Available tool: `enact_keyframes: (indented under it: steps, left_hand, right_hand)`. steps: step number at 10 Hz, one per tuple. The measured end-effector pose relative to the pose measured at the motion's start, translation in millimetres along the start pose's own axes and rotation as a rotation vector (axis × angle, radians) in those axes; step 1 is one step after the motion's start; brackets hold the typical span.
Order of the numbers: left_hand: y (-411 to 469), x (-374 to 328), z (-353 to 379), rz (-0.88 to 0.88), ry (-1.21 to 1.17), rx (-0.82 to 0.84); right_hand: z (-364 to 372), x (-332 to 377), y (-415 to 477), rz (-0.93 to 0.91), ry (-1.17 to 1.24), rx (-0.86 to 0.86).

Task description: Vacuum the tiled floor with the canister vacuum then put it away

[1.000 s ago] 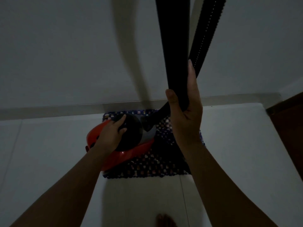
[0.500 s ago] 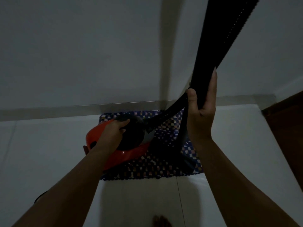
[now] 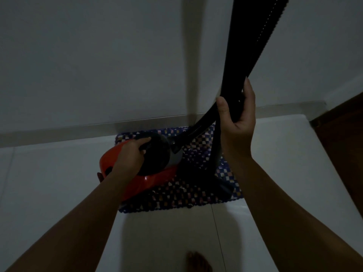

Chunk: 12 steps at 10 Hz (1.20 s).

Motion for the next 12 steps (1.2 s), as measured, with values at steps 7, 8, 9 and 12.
enact_keyframes:
  steps: [7, 8, 9, 12]
  left_hand:
    - [10, 7, -13, 0.138, -0.056, -0.005]
    - [9, 18, -10, 0.145, -0.122, -0.041]
    - [8, 23, -4, 0.198, -0.098, -0.115]
    - [-9, 25, 14, 0.223, 0.19, -0.115]
  right_hand:
    - [3, -20, -11, -0.052, -0.048, -0.143]
    - [4, -28, -9, -0.092, -0.034, -0.131]
    - [3, -33, -9, -0.172, -0.035, -0.177]
    - [-6, -36, -29, -0.144, -0.086, -0.075]
Point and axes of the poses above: each hand's wrist, its own y-axis towards the middle knuckle, its own z-axis out of the palm, x = y × z, the point moved 7 cm from there along y, towards the middle knuckle, and after that the axes turned 7 degrees about -y, right-handed, at the moved point
